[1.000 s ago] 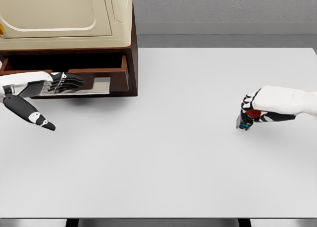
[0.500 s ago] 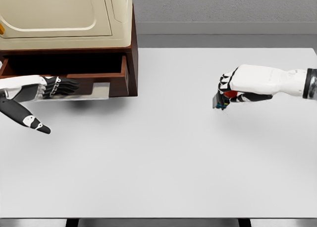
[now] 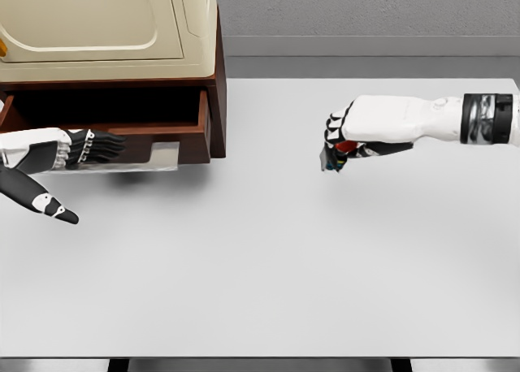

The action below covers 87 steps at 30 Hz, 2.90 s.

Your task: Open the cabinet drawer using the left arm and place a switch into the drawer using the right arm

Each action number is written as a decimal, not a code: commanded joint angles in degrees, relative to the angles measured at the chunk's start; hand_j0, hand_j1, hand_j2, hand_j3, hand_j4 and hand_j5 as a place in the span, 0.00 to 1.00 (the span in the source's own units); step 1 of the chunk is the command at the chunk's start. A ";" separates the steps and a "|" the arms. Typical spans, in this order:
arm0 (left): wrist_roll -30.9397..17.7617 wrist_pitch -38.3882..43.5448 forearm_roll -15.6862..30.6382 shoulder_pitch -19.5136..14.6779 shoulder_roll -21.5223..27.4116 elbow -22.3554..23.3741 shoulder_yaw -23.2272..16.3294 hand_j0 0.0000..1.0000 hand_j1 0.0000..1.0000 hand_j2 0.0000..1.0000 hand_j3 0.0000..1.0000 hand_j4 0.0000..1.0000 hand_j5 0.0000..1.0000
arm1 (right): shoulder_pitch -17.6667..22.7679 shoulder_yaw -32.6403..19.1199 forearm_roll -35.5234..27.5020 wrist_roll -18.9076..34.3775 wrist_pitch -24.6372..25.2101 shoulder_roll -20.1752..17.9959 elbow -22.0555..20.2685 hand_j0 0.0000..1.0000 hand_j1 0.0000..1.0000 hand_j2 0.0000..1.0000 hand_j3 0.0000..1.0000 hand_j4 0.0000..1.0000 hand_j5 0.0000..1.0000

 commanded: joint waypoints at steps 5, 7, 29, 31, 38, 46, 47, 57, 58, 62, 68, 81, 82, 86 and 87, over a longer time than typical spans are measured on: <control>0.04 0.01 -9.89 -0.01 0.39 1.07 -1.46 1.00 1.00 1.00 1.00 1.00 1.00 | -4.22 5.72 -0.32 -0.02 0.14 3.41 0.45 0.38 0.38 0.38 0.38 0.38 0.38; 0.04 0.01 -9.80 0.08 0.39 1.07 -1.46 1.00 1.00 1.00 1.00 1.00 1.00 | -5.98 6.95 -0.41 -0.02 0.14 4.64 0.45 0.38 0.38 0.38 0.38 0.38 0.38; 0.04 -2.54 -8.04 -0.19 0.39 1.15 -0.67 1.00 1.00 1.00 1.00 1.00 1.00 | -18.11 9.67 -0.85 -0.02 0.14 11.67 0.98 0.38 0.38 0.38 0.38 0.38 0.38; 0.04 -2.63 -7.95 -0.10 0.39 1.15 -0.67 1.00 1.00 1.00 1.00 1.00 1.00 | -18.81 9.67 -0.85 -0.02 0.14 12.64 1.51 0.38 0.38 0.38 0.38 0.38 0.38; 0.04 -2.89 -7.86 0.08 0.48 1.07 -0.76 1.00 1.00 1.00 1.00 1.00 1.00 | -21.62 10.90 -0.85 -0.02 0.14 16.33 3.00 0.38 0.38 0.38 0.38 0.38 0.38; 0.04 -5.18 -6.37 0.25 1.01 1.15 -0.76 1.00 1.00 1.00 1.00 1.00 1.00 | -24.70 13.19 -0.85 -0.02 0.14 21.69 6.87 0.38 0.38 0.38 0.38 0.38 0.38; 0.04 -5.26 -6.02 0.25 1.09 1.15 -0.76 1.00 1.00 1.00 1.00 1.00 1.00 | -25.05 13.63 -0.76 -0.02 0.14 22.48 7.40 0.39 0.39 0.39 0.39 0.39 0.39; 0.04 -7.55 -4.88 0.60 1.09 1.15 -0.76 1.00 1.00 1.00 1.00 1.00 1.00 | -28.13 15.74 -0.76 -0.02 0.14 29.51 15.39 0.38 0.38 0.38 0.38 0.38 0.38; 0.04 -7.64 -4.88 0.69 1.09 1.15 -0.76 1.00 1.00 1.00 1.00 1.00 1.00 | -28.57 15.82 -0.67 -0.02 0.14 30.48 16.36 0.38 0.38 0.38 0.38 0.38 0.38; 0.04 -8.51 -4.44 1.04 1.09 1.15 -0.76 1.00 1.00 1.00 1.00 1.00 1.00 | -29.01 16.18 -0.59 -0.02 0.14 32.59 19.35 0.38 0.38 0.38 0.38 0.38 0.38; 0.04 -13.08 -3.47 1.04 1.36 1.07 -0.76 1.00 1.00 1.00 1.00 1.00 1.00 | -29.71 16.70 -0.41 -0.02 0.14 35.32 23.48 0.38 0.38 0.38 0.38 0.38 0.38; 0.04 -19.41 -3.12 1.13 0.74 1.07 -0.76 1.00 1.00 1.00 1.00 1.00 1.00 | -30.06 17.41 -0.41 -0.02 0.14 37.87 27.53 1.00 1.00 1.00 1.00 1.00 1.00; 0.04 -20.38 -3.12 1.22 0.74 1.07 -0.76 1.00 1.00 1.00 1.00 1.00 1.00 | -30.15 17.85 -0.41 -0.02 0.14 37.87 26.65 1.00 1.00 1.00 1.00 1.00 1.00; 0.04 -20.38 -3.12 1.40 0.74 1.07 -0.84 1.00 1.00 1.00 1.00 1.00 1.00 | -30.06 17.85 -0.50 -0.02 0.14 37.87 26.56 1.00 1.00 1.00 1.00 1.00 1.00; 0.04 -20.38 -3.12 1.40 0.83 1.07 -0.84 1.00 1.00 1.00 1.00 1.00 1.00 | -30.06 17.85 -0.59 -0.02 0.14 37.78 26.56 1.00 1.00 1.00 1.00 1.00 1.00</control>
